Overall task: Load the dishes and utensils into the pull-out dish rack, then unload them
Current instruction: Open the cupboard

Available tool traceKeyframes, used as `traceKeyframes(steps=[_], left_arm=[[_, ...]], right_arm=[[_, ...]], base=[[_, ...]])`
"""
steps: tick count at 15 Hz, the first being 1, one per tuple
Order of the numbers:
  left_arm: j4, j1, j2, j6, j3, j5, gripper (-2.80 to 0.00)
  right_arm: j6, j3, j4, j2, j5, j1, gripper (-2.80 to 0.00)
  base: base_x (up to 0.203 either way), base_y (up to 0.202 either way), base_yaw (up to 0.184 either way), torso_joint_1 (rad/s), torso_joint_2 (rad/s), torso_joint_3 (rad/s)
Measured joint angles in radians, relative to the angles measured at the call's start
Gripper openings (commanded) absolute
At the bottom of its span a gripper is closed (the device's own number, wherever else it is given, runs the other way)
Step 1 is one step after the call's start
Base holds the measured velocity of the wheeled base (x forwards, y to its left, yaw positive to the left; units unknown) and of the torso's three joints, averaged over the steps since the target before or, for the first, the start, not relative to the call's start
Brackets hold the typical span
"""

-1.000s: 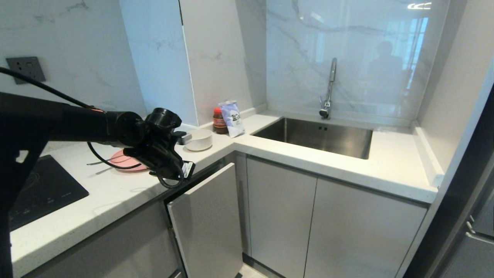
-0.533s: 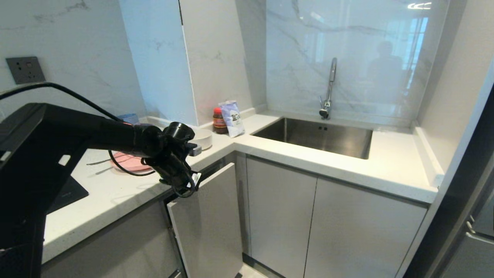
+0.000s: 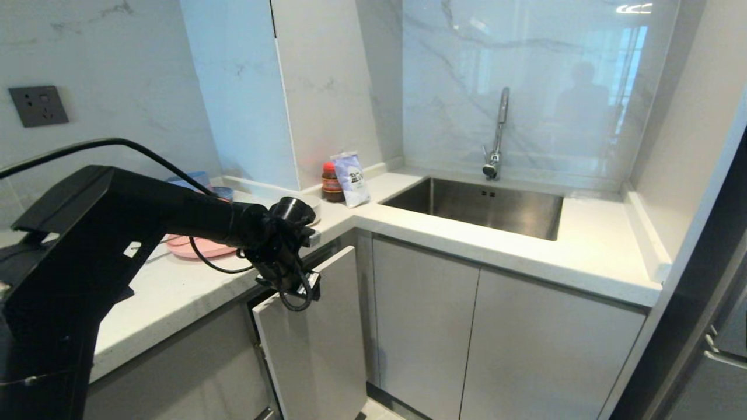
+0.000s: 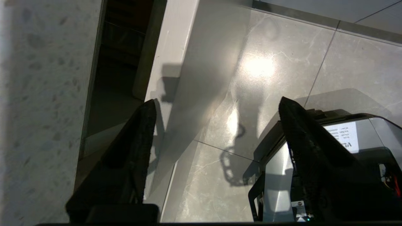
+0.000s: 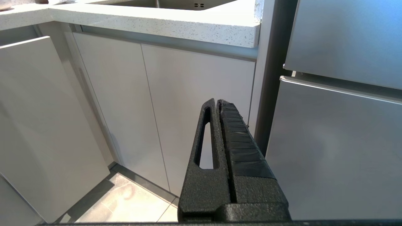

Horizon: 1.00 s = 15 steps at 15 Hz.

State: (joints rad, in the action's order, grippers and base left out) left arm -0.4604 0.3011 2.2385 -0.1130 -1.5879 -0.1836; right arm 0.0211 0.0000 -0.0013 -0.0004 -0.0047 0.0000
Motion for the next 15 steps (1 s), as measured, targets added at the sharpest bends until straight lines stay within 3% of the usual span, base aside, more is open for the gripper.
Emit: traceKeyframes(steps=[5,15], left_arm=[[0.036,0.001,0.025,0.001,-0.001,-0.109,0.00],[0.036,0.004,0.086,0.001,-0.015,-0.112,0.00]], right_arm=[[0.000,0.000,0.000,0.000,0.000,0.000,-2.80],[0.000,0.000,0.000,0.000,0.000,0.000,-2.80]], base=[[0.000,0.000,0.000,0.000,0.00,0.000],[0.000,0.000,0.000,0.000,0.00,0.000]])
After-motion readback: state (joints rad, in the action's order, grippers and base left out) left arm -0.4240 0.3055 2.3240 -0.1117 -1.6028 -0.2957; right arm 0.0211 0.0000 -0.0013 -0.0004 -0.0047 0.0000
